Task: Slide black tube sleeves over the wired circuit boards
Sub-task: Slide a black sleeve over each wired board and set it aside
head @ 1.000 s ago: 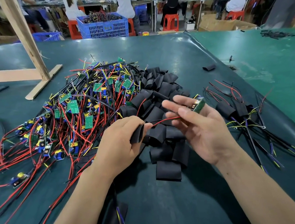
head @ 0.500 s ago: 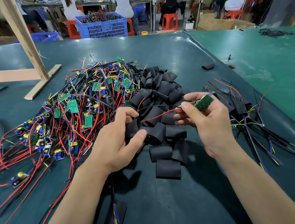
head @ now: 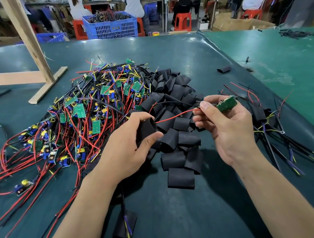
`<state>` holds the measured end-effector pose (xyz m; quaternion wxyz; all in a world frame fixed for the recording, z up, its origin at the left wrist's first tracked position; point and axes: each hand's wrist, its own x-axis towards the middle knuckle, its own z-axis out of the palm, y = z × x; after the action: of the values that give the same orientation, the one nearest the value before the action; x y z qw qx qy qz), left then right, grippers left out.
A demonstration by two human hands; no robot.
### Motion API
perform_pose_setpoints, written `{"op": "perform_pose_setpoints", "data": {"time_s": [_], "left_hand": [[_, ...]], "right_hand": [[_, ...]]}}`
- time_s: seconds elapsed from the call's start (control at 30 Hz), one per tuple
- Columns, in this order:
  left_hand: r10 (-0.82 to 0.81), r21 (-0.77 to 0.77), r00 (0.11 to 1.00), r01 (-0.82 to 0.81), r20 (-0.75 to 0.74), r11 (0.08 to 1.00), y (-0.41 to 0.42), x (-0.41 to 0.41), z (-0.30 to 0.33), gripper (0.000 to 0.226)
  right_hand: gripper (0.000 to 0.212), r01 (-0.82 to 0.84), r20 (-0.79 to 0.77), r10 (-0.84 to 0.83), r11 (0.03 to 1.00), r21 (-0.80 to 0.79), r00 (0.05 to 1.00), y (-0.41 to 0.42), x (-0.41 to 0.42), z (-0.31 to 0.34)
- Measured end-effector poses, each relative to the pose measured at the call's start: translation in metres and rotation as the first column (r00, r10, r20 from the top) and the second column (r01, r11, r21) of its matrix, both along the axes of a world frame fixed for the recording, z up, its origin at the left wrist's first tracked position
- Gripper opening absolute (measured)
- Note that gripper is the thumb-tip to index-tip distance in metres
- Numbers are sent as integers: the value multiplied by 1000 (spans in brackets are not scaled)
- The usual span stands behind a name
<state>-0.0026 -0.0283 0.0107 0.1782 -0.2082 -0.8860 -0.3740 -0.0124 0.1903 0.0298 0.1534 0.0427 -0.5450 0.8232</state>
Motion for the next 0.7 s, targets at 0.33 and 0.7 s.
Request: {"op": "perform_pose_setpoints", "data": {"time_s": [0.33,0.7], "left_hand": [[82,84,997,-81,-3,993,-2,-6,-4,56],[39,0,998,-39,-40,999,-1,-3,-1,58]], "right_hand": [[12,44,-37,-36,963,264,999,-3,1,-7],[14,22,-76,10,913,407,997,-2,4,-6]]}}
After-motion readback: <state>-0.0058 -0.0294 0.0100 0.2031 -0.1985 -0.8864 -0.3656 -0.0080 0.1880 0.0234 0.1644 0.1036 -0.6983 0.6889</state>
